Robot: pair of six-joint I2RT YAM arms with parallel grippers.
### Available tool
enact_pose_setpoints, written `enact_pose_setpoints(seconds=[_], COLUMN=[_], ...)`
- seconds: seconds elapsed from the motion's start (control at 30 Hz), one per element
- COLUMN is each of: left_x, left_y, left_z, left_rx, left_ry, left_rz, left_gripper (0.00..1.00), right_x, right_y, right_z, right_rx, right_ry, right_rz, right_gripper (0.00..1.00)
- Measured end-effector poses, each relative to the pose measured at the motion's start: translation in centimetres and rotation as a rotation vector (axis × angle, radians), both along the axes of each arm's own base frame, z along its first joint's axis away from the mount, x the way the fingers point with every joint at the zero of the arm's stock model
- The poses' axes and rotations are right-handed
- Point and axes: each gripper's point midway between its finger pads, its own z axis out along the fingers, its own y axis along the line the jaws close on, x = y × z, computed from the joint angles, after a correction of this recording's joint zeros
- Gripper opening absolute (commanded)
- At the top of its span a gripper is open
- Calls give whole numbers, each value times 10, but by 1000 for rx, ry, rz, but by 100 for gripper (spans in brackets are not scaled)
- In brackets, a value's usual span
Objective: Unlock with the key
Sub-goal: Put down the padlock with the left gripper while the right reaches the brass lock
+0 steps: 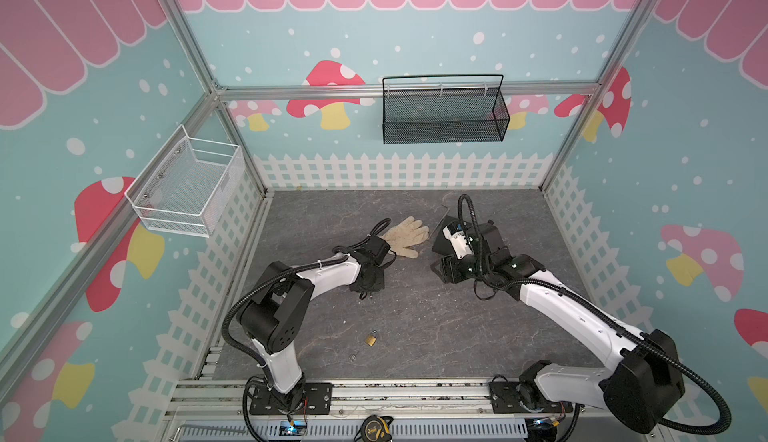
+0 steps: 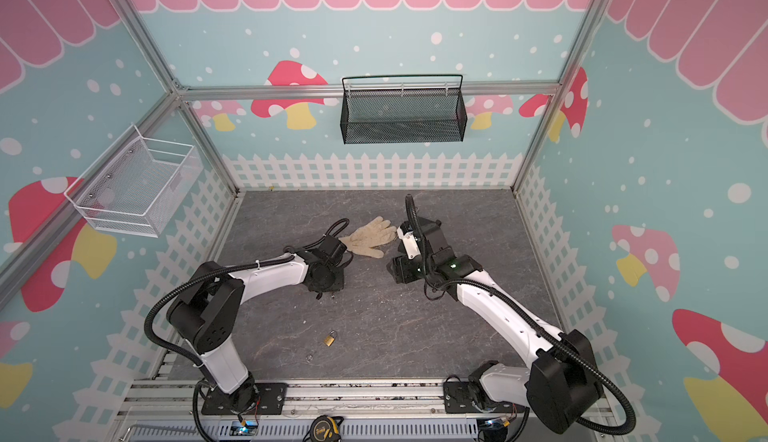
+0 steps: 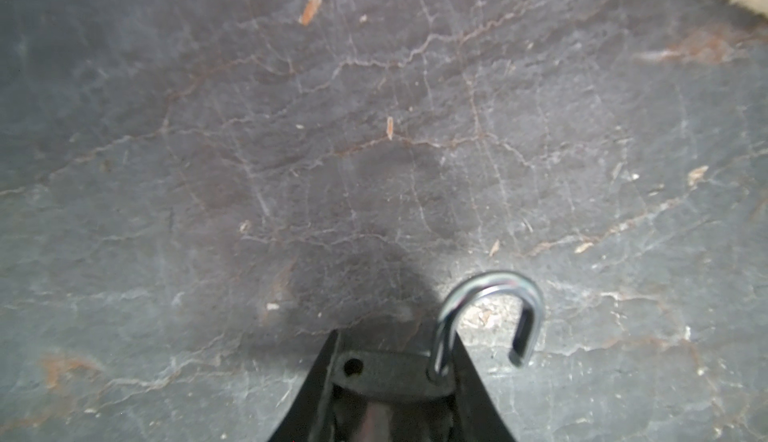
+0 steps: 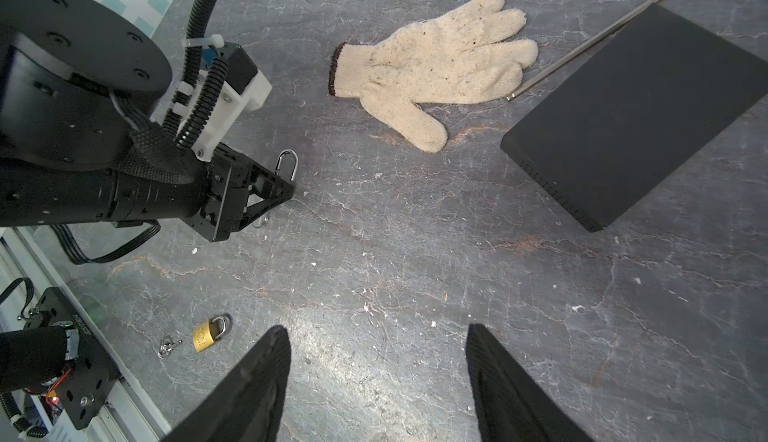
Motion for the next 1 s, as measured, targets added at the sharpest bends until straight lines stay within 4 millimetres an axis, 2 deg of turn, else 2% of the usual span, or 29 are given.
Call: enact_pose_setpoints(seconds=[0.23, 0.37, 0.43, 0.57, 0.67, 0.73, 1.0], left_x=[1, 1, -2, -6, -12, -17, -41], left_y=[-1, 2, 8, 30, 50, 63, 105], left_z=[1, 11, 25, 74, 110, 125, 152], left_rx=[-27, -64, -102, -199, -273, -302, -348], left_ry=[12, -1, -31, -157, -259, -306, -376], left_rz=[15, 36, 59, 131, 185, 220, 324], left_gripper=[44, 44, 46, 54, 59, 67, 90], right_x=[-9, -19, -29, -55, -76, -91, -157], right_y=[16, 35, 50, 80, 102, 119, 187], right_z=[-6, -5, -2, -1, -9, -18, -51], right_rx=[-9, -10, -4, -1, -14, -23, -67], right_ry=[12, 14, 11, 19, 39, 58, 123], right_rz=[50, 94, 132, 209, 261, 299, 427], right_gripper=[71, 71, 71, 71, 70, 70, 64])
